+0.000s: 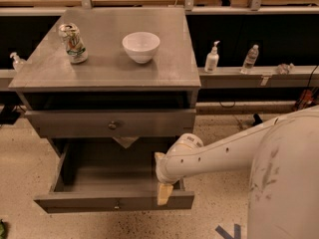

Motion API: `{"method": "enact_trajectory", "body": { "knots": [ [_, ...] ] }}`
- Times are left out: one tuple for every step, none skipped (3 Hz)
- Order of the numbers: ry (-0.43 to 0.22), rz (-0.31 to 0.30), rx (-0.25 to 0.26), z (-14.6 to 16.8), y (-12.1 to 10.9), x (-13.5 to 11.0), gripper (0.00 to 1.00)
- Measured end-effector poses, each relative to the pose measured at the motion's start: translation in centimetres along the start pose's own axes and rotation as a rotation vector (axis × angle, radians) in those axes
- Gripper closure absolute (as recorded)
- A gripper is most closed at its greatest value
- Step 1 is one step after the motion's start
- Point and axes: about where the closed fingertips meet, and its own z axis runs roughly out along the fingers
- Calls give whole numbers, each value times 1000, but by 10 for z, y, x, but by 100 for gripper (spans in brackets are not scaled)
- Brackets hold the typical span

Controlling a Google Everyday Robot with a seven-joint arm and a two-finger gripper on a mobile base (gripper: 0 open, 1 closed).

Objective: Close middle drawer

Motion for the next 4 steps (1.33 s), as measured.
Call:
{"method": "enact_trajectory", "body": {
  "knots": [
    [-94, 45, -27, 24, 10, -3, 0],
    [-152, 63, -52, 30, 14, 0, 0],
    [-188, 78, -76, 35, 14, 5, 0],
    [-188, 78, -94, 39, 13, 7, 4]
  ]
}}
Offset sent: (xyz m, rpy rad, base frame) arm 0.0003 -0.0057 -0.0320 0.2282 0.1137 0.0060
